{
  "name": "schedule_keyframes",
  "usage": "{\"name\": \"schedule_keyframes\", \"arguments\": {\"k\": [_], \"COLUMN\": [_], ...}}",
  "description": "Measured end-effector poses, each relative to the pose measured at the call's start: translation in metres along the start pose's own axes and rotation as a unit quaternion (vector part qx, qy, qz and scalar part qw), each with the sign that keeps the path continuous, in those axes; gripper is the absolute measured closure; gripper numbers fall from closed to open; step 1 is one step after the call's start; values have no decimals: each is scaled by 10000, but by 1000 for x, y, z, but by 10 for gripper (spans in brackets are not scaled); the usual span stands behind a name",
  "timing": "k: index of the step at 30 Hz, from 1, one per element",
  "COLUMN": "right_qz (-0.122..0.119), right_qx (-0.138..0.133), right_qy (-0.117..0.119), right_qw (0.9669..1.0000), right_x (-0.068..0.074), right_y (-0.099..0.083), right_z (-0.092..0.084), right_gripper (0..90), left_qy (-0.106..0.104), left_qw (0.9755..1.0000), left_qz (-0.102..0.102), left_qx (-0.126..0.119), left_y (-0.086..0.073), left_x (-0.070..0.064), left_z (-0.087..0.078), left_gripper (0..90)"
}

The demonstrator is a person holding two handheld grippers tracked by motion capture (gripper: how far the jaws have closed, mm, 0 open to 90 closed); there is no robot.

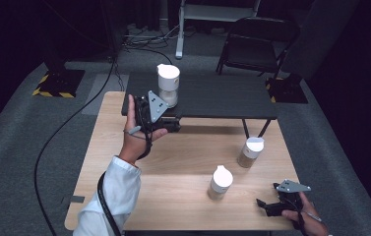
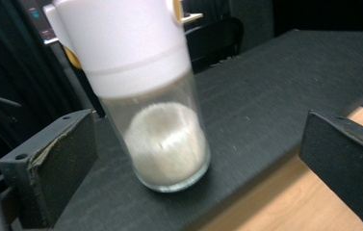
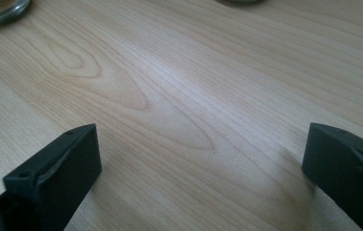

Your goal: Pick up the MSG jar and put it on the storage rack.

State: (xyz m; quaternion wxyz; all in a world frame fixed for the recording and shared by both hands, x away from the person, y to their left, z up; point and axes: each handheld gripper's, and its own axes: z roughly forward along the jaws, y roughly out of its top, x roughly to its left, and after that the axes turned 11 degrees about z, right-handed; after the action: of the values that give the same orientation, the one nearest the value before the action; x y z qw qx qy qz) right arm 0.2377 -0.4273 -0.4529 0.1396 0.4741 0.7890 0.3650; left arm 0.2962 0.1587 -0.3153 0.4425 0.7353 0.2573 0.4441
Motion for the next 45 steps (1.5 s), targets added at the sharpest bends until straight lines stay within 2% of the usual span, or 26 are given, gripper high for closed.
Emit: {"name": "schedule_keyframes", "arguments": {"k": [8, 13, 26, 29, 33, 43, 45], "right_qz": [1, 1, 2, 1, 2, 3, 3], "right_qx": [-1, 0, 0, 0, 0, 0, 1], "right_qy": [-1, -1, -2, -2, -2, -3, -3], "right_qw": [10000, 10000, 10000, 10000, 10000, 10000, 10000], "right_x": [0, 0, 0, 0, 0, 0, 0], "right_y": [0, 0, 0, 0, 0, 0, 0], "right_z": [0, 0, 0, 0, 0, 0, 0], "right_gripper": [0, 0, 0, 0, 0, 0, 0], "left_qy": [-98, -198, -462, -487, -518, -721, -783], "left_qw": [9997, 9991, 9960, 9948, 9944, 9898, 9883], "left_qz": [212, 320, 587, 699, 698, 791, 841], "left_qx": [75, 211, 492, 564, 605, 941, 1007], "left_y": [-14, -22, -43, -46, -50, -66, -69], "left_x": [-8, -13, -28, -31, -32, -40, -42], "left_z": [-10, -12, -15, -16, -17, -17, -17], "left_gripper": [1, 1, 1, 1, 1, 1, 1]}}
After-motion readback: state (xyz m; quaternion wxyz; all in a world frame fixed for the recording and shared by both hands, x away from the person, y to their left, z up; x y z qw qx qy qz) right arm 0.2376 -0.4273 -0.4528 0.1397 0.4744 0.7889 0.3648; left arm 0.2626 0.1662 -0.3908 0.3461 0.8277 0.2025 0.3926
